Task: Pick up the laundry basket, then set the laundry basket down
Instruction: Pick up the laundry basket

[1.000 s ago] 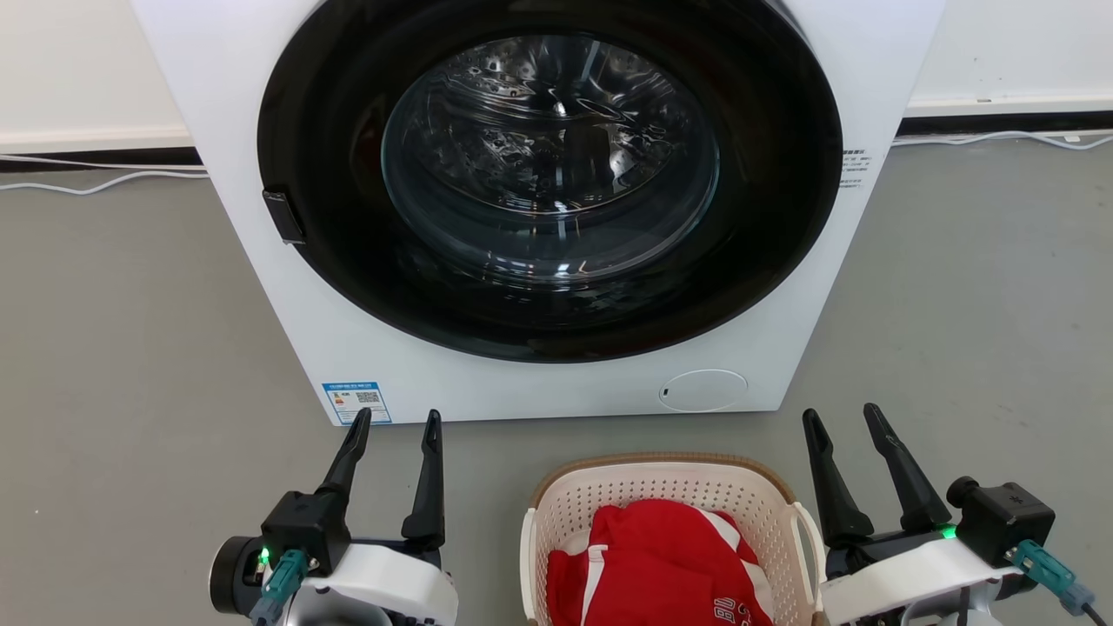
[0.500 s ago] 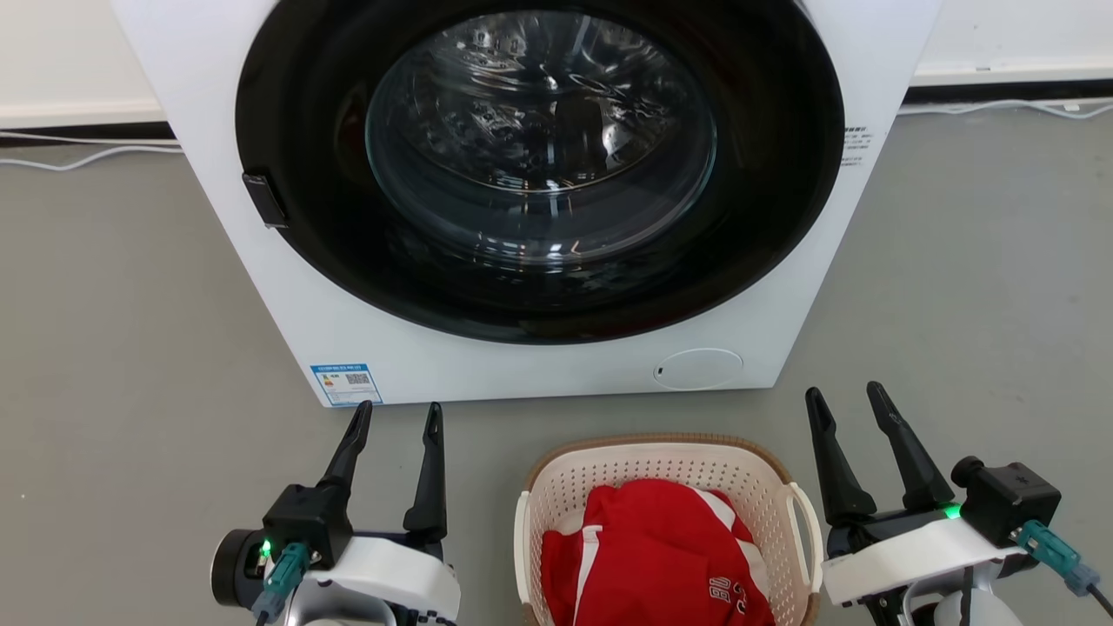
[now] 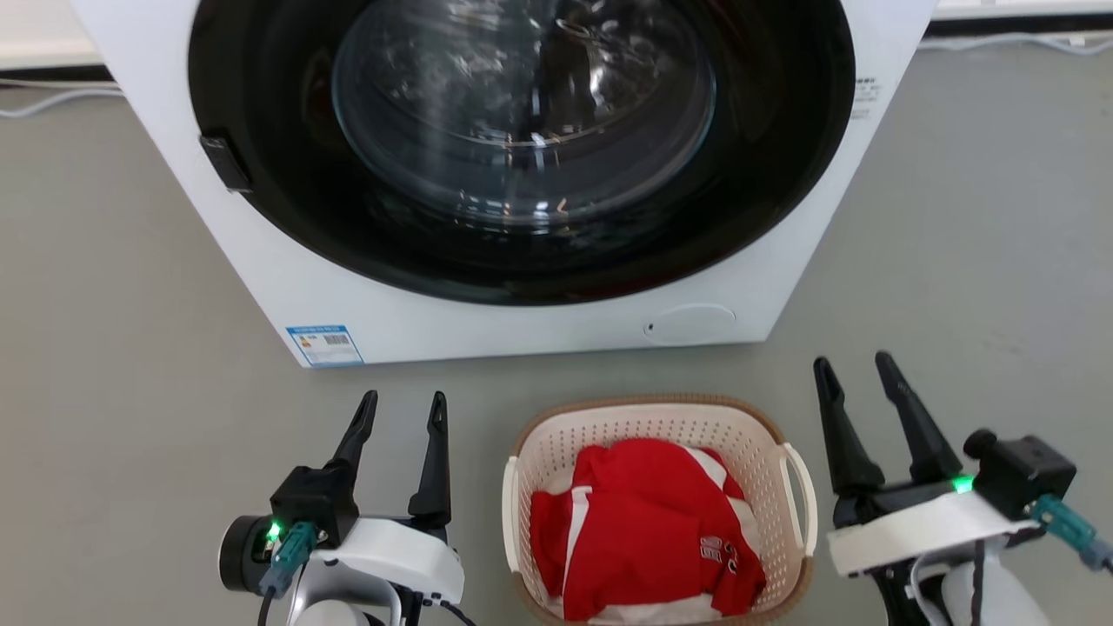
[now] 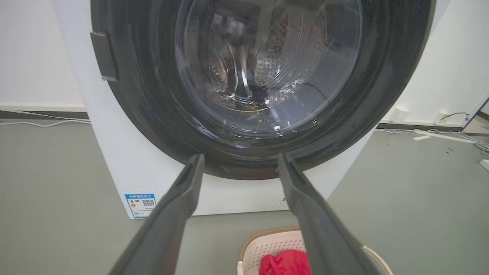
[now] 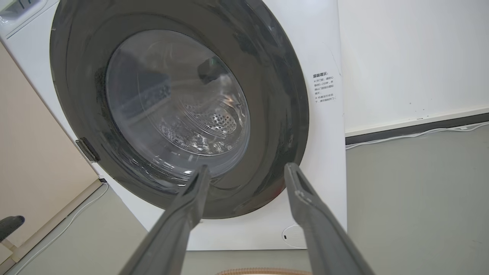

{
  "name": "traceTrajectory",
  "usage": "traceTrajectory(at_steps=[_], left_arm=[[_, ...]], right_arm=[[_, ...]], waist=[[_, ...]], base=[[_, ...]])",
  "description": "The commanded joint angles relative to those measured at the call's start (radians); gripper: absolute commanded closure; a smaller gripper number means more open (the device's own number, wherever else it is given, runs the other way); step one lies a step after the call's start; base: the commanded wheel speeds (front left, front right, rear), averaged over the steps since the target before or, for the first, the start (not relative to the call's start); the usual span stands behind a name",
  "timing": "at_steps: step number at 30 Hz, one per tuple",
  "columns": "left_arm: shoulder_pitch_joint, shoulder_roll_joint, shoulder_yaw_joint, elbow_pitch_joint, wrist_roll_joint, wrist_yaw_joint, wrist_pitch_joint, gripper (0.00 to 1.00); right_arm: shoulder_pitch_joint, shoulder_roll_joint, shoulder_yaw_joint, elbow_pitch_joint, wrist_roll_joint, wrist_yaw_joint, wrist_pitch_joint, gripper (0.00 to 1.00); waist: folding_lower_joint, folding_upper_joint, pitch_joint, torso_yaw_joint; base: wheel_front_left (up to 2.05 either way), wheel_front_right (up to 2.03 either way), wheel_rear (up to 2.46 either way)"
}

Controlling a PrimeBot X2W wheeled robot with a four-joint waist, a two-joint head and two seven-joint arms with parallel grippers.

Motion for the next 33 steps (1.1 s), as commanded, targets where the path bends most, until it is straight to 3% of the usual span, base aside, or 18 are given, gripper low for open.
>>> traceTrajectory(at_steps=[1, 14, 25, 33], left_arm=[[-0.053, 0.008, 0.025, -0.009, -0.009, 0.006, -0.006, 0.0], [-0.175, 0.008, -0.009, 0.164, -0.083, 0.005, -0.006, 0.0], [-0.312, 0.008, -0.005, 0.314, -0.086, 0.012, -0.006, 0.0], [-0.432, 0.008, 0.018, 0.511, -0.105, 0.013, -0.006, 0.0]], right_arm=[[-0.04, -0.015, 0.019, -0.03, 0.011, 0.0, -0.014, 0.0], [-0.104, -0.051, 0.046, -0.106, 0.088, 0.0, -0.014, 0.0], [-0.162, -0.063, 0.046, -0.16, 0.114, 0.0, -0.014, 0.0], [-0.193, -0.059, 0.033, -0.213, 0.128, 0.0, -0.014, 0.0]], waist=[[0.0, 0.0, 0.025, -0.01], [0.0, 0.0, 0.186, -0.059], [0.0, 0.0, 0.357, -0.087], [0.0, 0.0, 0.485, -0.102]], base=[[0.0, 0.0, 0.0], [0.0, 0.0, 0.0], [0.0, 0.0, 0.0], [0.0, 0.0, 0.0]])
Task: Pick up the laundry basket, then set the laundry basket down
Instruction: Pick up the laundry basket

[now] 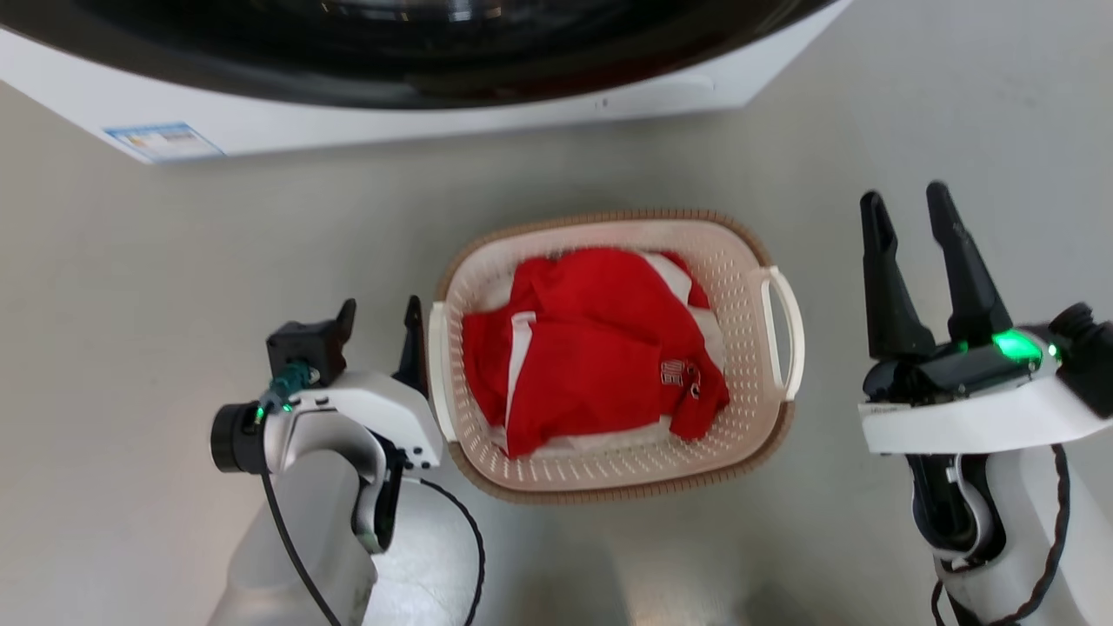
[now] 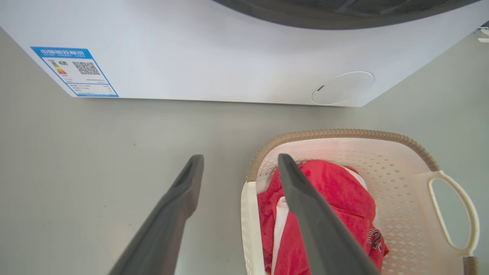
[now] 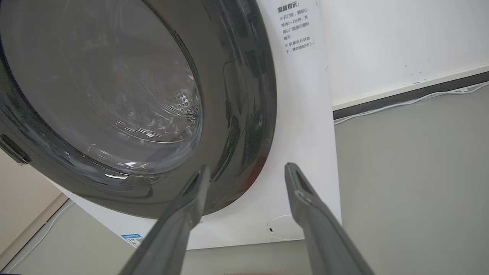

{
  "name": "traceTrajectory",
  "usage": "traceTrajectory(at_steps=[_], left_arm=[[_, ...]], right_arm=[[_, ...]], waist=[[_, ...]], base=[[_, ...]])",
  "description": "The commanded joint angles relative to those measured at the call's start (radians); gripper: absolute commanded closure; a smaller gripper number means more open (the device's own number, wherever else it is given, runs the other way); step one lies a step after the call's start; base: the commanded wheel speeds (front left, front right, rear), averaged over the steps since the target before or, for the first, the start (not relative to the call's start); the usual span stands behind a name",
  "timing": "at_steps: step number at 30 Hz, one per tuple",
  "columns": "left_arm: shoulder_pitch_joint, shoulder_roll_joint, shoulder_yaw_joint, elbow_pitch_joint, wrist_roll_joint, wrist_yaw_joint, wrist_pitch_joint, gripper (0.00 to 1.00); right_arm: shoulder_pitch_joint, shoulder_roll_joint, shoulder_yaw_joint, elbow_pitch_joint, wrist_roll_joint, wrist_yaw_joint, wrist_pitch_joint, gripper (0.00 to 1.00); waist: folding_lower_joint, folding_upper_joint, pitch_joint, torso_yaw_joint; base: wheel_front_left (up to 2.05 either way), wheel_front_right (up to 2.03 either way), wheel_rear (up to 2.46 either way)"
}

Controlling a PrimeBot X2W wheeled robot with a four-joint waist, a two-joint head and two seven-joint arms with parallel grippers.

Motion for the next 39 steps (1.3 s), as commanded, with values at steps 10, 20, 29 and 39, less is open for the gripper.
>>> traceTrajectory(at_steps=[10, 20, 29, 39], left_arm=[[-0.11, 0.012, 0.044, 0.149, -0.007, -0.02, -0.006, 0.0], [-0.187, 0.012, 0.002, 0.29, -0.057, -0.043, -0.006, 0.0], [-0.238, 0.012, -0.041, 0.397, -0.107, -0.069, -0.006, 0.11], [-0.253, 0.012, -0.069, 0.445, -0.146, -0.078, -0.006, 1.0]], right_arm=[[-0.037, -0.001, 0.042, -0.06, 0.021, 0.0, -0.01, 0.0], [-0.059, 0.005, 0.051, -0.062, 0.031, 0.0, -0.01, 0.0], [-0.069, 0.009, 0.057, -0.057, 0.036, 0.0, -0.01, 0.0], [-0.074, 0.014, 0.062, -0.042, 0.038, 0.0, -0.01, 0.0]], waist=[[0.0, 0.0, 0.152, -0.037], [0.0, 0.0, 0.217, -0.06], [0.0, 0.0, 0.237, -0.074], [0.0, 0.0, 0.226, -0.078]], base=[[0.0, 0.0, 0.0], [0.0, 0.0, 0.0], [0.0, 0.0, 0.0], [0.0, 0.0, 0.0]])
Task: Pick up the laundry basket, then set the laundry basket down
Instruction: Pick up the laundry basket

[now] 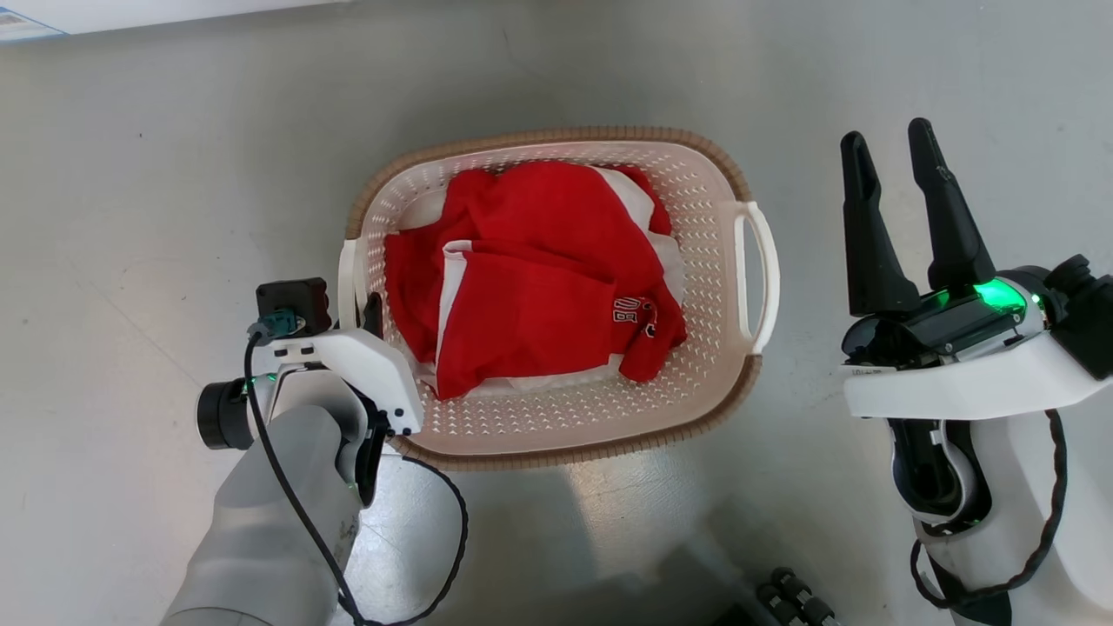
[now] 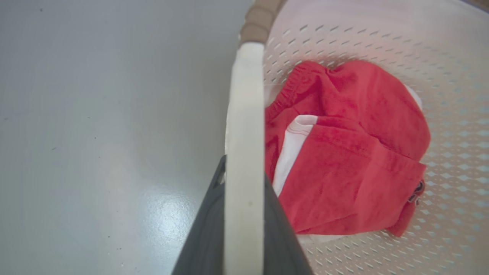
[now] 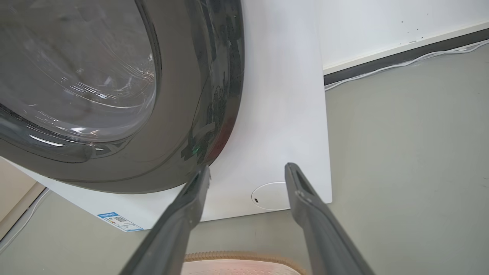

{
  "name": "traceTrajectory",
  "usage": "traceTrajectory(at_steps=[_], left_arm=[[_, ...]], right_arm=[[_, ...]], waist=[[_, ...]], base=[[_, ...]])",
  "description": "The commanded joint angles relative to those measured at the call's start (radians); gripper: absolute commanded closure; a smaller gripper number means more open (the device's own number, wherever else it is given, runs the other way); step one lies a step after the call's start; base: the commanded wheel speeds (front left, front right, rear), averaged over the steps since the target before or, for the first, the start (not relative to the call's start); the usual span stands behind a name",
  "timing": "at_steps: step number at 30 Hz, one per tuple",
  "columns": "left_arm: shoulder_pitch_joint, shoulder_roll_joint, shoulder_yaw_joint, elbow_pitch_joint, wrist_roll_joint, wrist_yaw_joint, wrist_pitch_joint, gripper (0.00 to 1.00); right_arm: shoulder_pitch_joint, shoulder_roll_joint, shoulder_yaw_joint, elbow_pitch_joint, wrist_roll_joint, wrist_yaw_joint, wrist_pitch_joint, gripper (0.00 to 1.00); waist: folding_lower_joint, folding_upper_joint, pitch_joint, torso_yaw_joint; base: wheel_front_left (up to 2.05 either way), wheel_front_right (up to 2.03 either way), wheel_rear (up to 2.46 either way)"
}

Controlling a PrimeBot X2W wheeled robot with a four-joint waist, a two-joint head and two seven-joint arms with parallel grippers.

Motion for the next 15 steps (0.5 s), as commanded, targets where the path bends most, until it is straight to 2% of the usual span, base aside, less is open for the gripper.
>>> traceTrajectory(at_steps=[1, 15], left_arm=[[0.011, 0.011, 0.013, -0.001, -0.01, -0.007, -0.005, 1.0], [0.043, 0.021, 0.051, -0.013, 0.0, -0.003, -0.005, 1.0]], right_arm=[[0.016, 0.001, 0.019, -0.014, 0.008, 0.0, -0.006, 0.0], [0.023, -0.007, 0.019, -0.007, 0.002, 0.0, -0.006, 0.0]], waist=[[0.0, 0.0, -0.004, 0.001], [0.0, 0.0, -0.037, 0.027]], base=[[0.0, 0.0, 0.0], [0.0, 0.0, 0.0]])
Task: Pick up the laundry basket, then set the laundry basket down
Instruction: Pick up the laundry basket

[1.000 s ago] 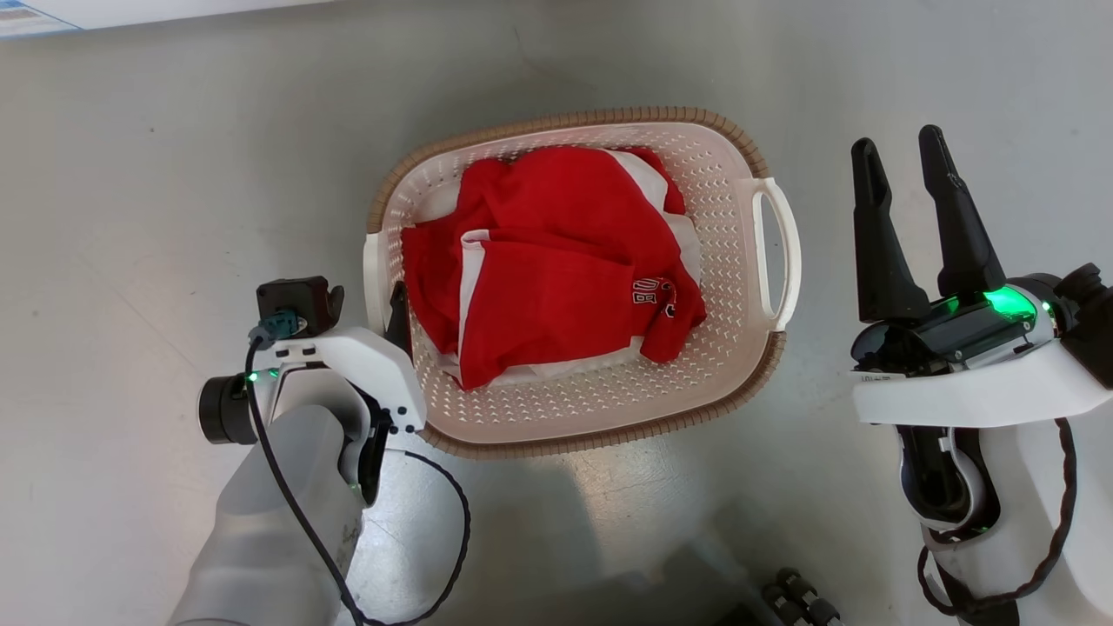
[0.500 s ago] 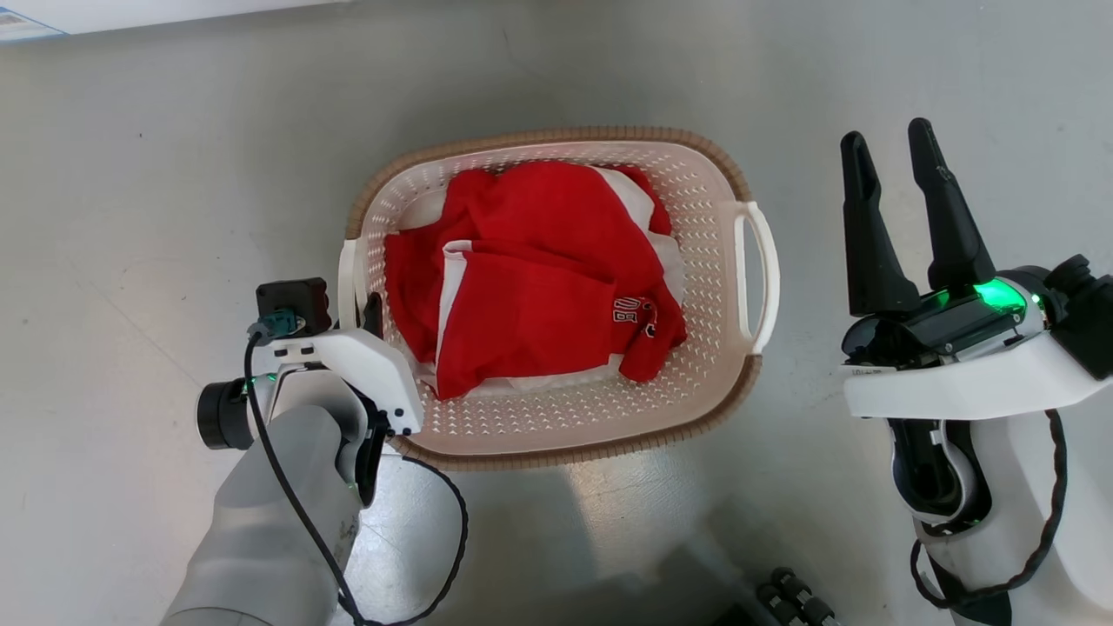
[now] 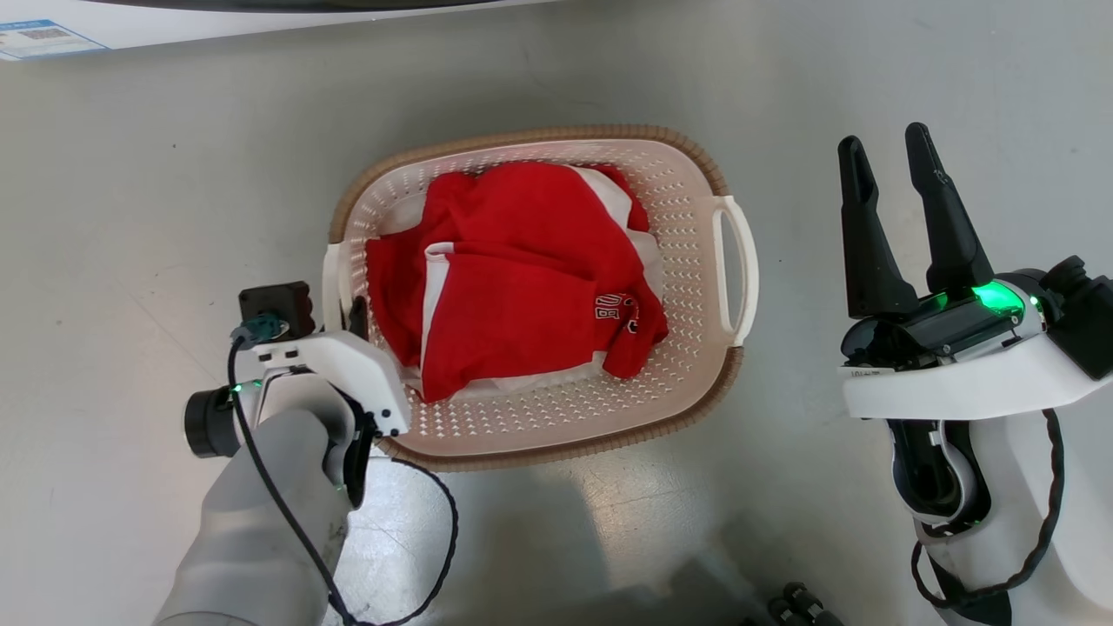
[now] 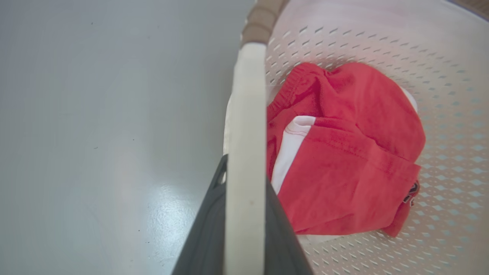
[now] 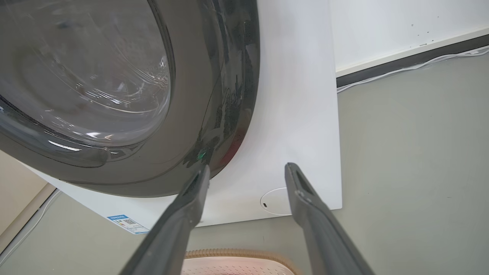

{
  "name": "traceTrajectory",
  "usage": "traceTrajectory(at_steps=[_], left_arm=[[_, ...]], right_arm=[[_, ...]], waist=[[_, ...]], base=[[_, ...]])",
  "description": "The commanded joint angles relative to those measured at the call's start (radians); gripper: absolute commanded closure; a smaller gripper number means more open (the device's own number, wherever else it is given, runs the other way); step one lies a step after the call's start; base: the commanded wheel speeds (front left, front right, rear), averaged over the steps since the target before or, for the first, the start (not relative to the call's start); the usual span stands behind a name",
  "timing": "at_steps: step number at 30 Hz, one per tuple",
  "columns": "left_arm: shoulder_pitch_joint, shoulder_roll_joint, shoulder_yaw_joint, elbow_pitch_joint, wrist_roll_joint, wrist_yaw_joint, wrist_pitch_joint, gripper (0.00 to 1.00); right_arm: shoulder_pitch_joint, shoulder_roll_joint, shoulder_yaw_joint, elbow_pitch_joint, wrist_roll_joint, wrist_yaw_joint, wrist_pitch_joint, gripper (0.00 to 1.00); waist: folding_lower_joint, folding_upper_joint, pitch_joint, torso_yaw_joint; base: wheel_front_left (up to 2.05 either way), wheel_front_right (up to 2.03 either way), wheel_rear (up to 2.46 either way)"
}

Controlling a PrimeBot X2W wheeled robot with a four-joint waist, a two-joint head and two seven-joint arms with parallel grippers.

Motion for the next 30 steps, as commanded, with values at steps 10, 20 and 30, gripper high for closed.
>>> traceTrajectory(at_steps=[10, 20, 30], left_arm=[[0.078, 0.042, 0.061, -0.002, 0.038, -0.011, -0.006, 1.0], [0.097, 0.076, 0.089, 0.019, 0.062, -0.015, -0.006, 1.0], [0.101, 0.1, 0.111, 0.016, 0.086, -0.013, -0.006, 0.96]], right_arm=[[0.03, -0.018, 0.018, -0.021, 0.001, 0.0, -0.006, 0.0], [0.039, -0.028, 0.025, -0.02, 0.001, 0.0, -0.006, 0.0], [0.039, -0.034, 0.029, -0.016, 0.002, 0.0, -0.006, 0.0]], waist=[[0.0, 0.0, -0.015, 0.013], [0.0, 0.0, -0.02, 0.025], [0.0, 0.0, -0.021, 0.027]], base=[[0.0, 0.0, 0.0], [0.0, 0.0, 0.0], [0.0, 0.0, 0.0]])
